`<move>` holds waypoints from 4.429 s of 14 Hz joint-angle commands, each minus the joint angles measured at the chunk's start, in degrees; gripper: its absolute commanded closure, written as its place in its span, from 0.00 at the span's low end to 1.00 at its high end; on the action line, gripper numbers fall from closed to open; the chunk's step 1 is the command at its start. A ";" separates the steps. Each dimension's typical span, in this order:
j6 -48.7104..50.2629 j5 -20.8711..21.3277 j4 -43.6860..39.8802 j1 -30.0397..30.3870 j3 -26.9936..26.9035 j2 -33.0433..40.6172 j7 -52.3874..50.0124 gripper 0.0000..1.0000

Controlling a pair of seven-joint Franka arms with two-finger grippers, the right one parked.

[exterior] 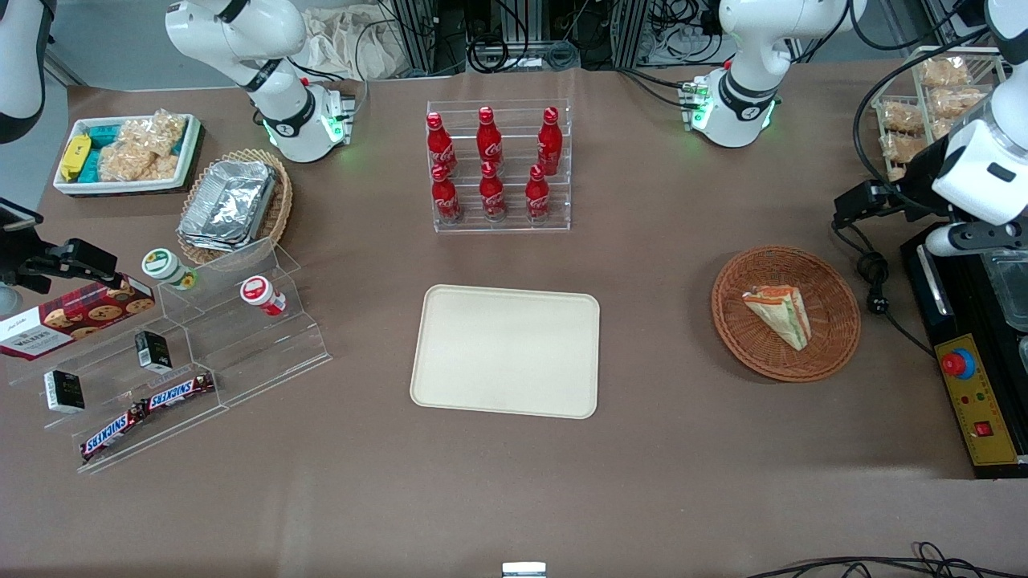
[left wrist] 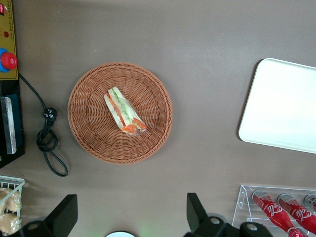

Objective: Place sandwich from basket to tray
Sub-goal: 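Move the left gripper down over the wrapped sandwich in the wicker basket, then close the left gripper on the wrapped sandwich, then lift the sandwich and carry it with the left gripper toward the beige tray, then lower the sandwich onto the tray and open the left gripper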

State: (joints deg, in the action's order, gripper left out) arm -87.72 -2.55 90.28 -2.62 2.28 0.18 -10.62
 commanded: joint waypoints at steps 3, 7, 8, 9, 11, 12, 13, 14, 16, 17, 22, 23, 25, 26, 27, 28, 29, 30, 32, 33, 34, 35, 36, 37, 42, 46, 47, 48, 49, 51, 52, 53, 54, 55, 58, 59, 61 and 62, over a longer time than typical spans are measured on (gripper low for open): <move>2.38 1.41 -2.65 -0.11 -0.26 -1.49 -0.80 0.01; -0.50 1.32 3.65 0.51 -0.52 -1.58 -19.06 0.01; -3.48 1.32 7.24 0.59 -0.69 -1.06 -19.78 0.01; -7.68 1.41 11.46 0.68 -0.78 -0.45 -21.62 0.01; -15.95 1.59 19.02 0.68 -0.78 -0.18 -26.54 0.01; -19.56 1.85 22.45 0.68 -0.78 -0.35 -27.77 0.01; -23.42 1.85 25.44 1.29 -0.87 -0.70 -28.40 0.01; -27.55 1.85 28.26 2.43 -0.79 -1.23 -28.92 0.01; -36.86 1.85 34.93 2.79 -0.87 -2.37 -29.37 0.01; -41.78 1.85 37.32 2.97 -1.05 -3.59 -29.37 0.01; -51.84 1.85 38.04 4.55 -1.40 -14.49 -29.46 0.01; -52.54 1.85 38.04 5.16 -1.40 -15.81 -29.46 0.01; -54.04 1.76 38.13 5.25 -1.40 -17.40 -29.46 0.18; -54.05 1.85 38.13 5.25 -1.40 -17.58 -29.37 0.50; -53.96 1.85 38.13 5.25 -1.40 -17.49 -29.37 0.78; -53.44 1.85 38.04 5.25 -1.40 -17.32 -28.32 1.00; -52.82 1.85 37.69 5.17 -1.31 -16.62 -27.70 1.00; -50.73 1.85 37.17 5.08 -1.14 -14.87 -27.35 1.00; -41.44 1.76 33.06 4.38 -0.79 -10.13 -25.51 1.00; -34.43 1.68 28.86 4.37 0.61 -8.80 -25.15 1.00; -27.83 1.59 23.94 4.37 3.06 -8.53 -25.41 1.00; -22.46 1.41 19.45 4.37 5.00 -8.87 -26.11 1.00; -18.84 1.32 16.71 4.37 7.45 -8.96 -26.03 1.00; -17.76 1.32 15.47 4.37 10.35 -8.96 -26.03 1.00; -29.14 1.76 13.96 4.11 23.71 -14.49 -25.59 1.00; -44.77 7.03 13.79 -3.17 25.14 -23.18 -27.08 1.00; -47.60 8.69 13.78 -5.10 25.06 -25.20 -27.34 1.00; -48.93 10.79 13.44 -6.42 24.97 -27.40 -28.57 1.00; -49.38 13.60 12.39 -7.13 24.97 -29.77 -29.97 1.00; -49.56 20.27 9.23 -8.10 24.97 -34.87 -32.87 1.00; -50.35 23.00 8.08 -8.37 24.97 -37.07 -33.41 1.00; -52.44 24.60 7.72 -8.28 24.88 -38.92 -33.41 1.00; -55.51 25.22 7.63 -8.02 24.88 -40.33 -33.32 1.00; -57.19 25.23 7.63 -8.11 24.88 -41.12 -33.32 0.84; -57.39 25.23 7.72 -7.84 24.79 -41.05 -35.42 0.33; -57.39 25.23 7.63 -7.93 24.79 -40.78 -37.87 0.08; -56.95 25.23 8.16 -7.67 24.79 -37.90 -42.09 0.01; -56.16 24.97 8.51 -7.15 24.79 -35.10 -43.33 0.01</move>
State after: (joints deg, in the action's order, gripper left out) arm -145.41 21.46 98.05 -10.13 27.18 -40.10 -49.76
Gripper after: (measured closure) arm 0.348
